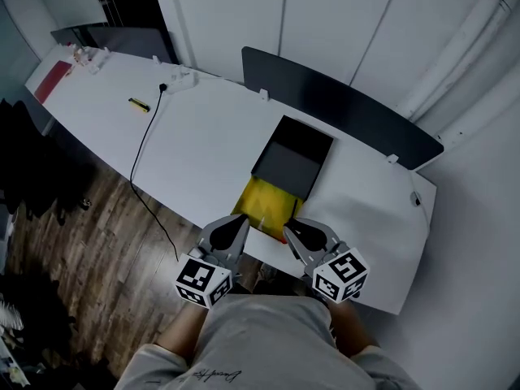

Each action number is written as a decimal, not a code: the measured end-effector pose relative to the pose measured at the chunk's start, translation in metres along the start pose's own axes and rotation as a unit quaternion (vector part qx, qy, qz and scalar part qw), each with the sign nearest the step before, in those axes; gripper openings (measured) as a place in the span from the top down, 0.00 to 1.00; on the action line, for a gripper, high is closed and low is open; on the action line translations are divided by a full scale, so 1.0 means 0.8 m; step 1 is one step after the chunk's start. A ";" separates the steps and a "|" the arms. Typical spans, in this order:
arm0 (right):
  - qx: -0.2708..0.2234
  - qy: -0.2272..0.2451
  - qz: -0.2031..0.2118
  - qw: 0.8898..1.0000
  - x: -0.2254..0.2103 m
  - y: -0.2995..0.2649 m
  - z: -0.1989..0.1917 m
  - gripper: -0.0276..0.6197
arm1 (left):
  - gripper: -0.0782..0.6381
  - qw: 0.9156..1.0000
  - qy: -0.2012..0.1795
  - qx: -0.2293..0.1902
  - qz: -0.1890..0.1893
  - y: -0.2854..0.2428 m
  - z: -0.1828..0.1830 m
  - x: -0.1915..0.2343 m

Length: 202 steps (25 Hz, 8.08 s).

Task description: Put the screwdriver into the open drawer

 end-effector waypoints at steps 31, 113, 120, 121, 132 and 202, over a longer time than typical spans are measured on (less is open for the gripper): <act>0.038 -0.028 -0.061 0.997 -0.007 -0.057 -0.002 0.84 | 0.89 0.998 -0.001 0.041 -0.043 -0.037 0.010 0.078; 0.441 0.121 -0.082 0.885 -0.078 -0.248 -0.154 0.84 | 0.89 0.991 0.064 0.114 -0.027 -0.068 -0.107 0.198; 0.466 0.144 -0.078 0.870 -0.077 -0.260 -0.156 0.84 | 0.89 0.991 0.069 0.114 -0.024 -0.069 -0.108 0.205; 0.470 0.148 -0.077 0.867 -0.076 -0.262 -0.157 0.84 | 0.89 0.991 0.070 0.114 -0.023 -0.069 -0.109 0.206; 0.489 0.169 -0.073 0.853 -0.073 -0.268 -0.159 0.84 | 0.89 0.990 0.077 0.115 -0.021 -0.070 -0.111 0.212; 0.125 0.025 -0.076 0.989 0.002 -0.054 -0.003 0.94 | 0.89 0.993 -0.010 0.096 -0.065 -0.023 -0.019 0.067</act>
Point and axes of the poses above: the fingertips, and each gripper's own axes: y backward along the fingers, x to its left, z out of its top, the point moved 10 cm from there along y, backward along the fingers, and after that the axes turned 9 degrees about -z, right-handed, at the moved point
